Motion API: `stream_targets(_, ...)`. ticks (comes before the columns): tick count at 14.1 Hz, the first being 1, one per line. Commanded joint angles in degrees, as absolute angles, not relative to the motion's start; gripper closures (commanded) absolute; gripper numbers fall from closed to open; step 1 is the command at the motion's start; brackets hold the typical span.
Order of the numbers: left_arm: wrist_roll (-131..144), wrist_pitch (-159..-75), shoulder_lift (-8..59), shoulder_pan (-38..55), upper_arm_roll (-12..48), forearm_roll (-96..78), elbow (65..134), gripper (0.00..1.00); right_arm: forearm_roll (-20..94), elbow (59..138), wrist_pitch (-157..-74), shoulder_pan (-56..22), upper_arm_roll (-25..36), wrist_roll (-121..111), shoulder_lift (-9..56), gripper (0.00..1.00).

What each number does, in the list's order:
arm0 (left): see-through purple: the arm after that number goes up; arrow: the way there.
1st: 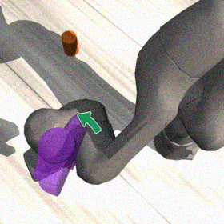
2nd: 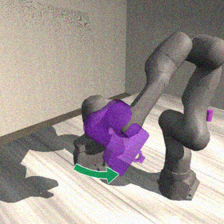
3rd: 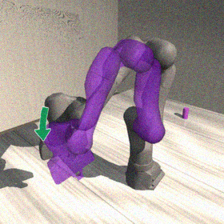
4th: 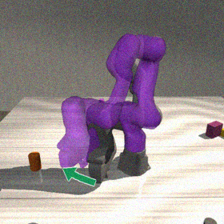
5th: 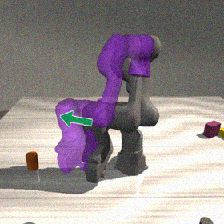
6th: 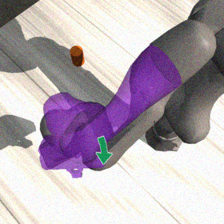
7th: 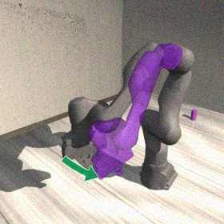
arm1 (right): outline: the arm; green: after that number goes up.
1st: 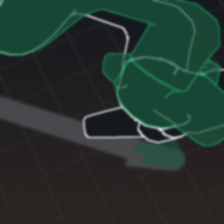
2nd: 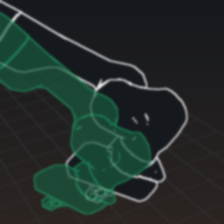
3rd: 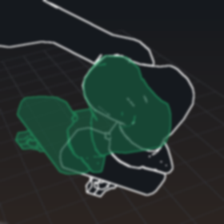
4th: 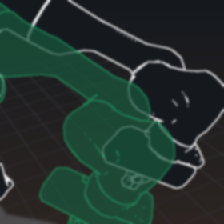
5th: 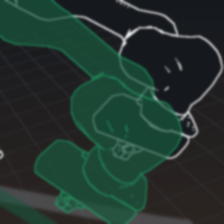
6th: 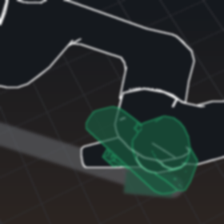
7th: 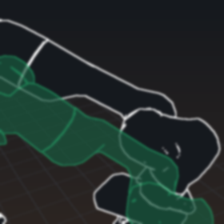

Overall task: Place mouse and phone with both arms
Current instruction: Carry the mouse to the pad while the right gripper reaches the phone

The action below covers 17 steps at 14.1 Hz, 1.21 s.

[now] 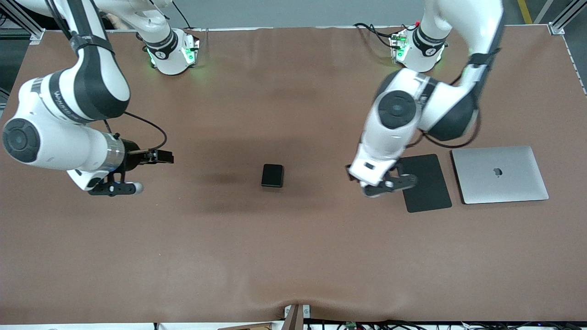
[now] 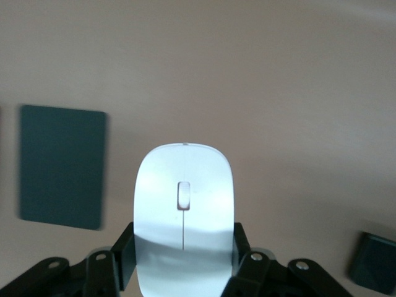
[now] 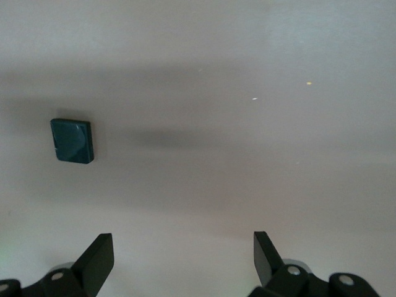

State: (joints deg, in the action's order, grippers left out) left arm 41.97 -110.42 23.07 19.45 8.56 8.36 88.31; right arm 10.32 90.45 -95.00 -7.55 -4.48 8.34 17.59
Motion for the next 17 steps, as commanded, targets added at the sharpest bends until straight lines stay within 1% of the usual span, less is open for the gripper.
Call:
stream_targets(1, 34.66, -110.65, 17.24, 12.33, 9.40, 9.06, 95.96, 1.00, 11.43, 90.09, -97.11, -12.12, -4.22, 13.67, 18.72, 0.00)
stream_targets(3, 29.82, -110.74, 15.13, 7.93, 9.40, 8.96, 99.48, 1.00, 11.43, 90.00, -98.60, -15.10, -4.22, 22.02, 19.60, 0.00)
stream_targets(6, 26.11, -113.28, 13.80, 3.00, 9.40, 8.96, 104.75, 1.00, 11.43, 90.00, -100.98, -18.27, -4.22, 24.78, 20.83, 0.00)
stream_targets(8, 25.58, -118.44, 14.32, 0.19, 9.40, 8.96, 109.14, 1.00, 11.43, 90.00, -102.91, -20.73, -4.22, 27.58, 21.79, 0.00)
stream_targets(10, 25.14, -126.09, 15.72, -0.78, 9.32, 9.40, 114.15, 1.00, 11.43, 90.00, -105.20, -22.40, -4.22, 29.52, 22.85, 0.00)
stream_targets(12, 24.44, -130.23, 17.13, -2.02, 9.32, 9.58, 117.23, 1.00, 11.34, 90.00, -107.04, -24.43, -4.22, 32.07, 24.07, 0.00)
stream_targets(13, 24.17, -133.65, 17.23, -2.11, 9.32, 9.58, 119.60, 1.00, 11.34, 90.00, -108.01, -25.39, -4.22, 33.30, 24.69, 0.00)
stream_targets(14, 23.56, -135.86, 17.31, -2.54, 9.32, 9.67, 121.01, 1.00, 11.34, 90.00, -109.50, -26.62, -4.22, 34.62, 25.39, 0.00)
stream_targets(17, 20.40, -138.59, 19.77, -4.21, 9.32, 9.67, 121.64, 1.00, 11.25, 89.91, -113.72, -29.70, -4.22, 40.33, 28.20, 0.00)
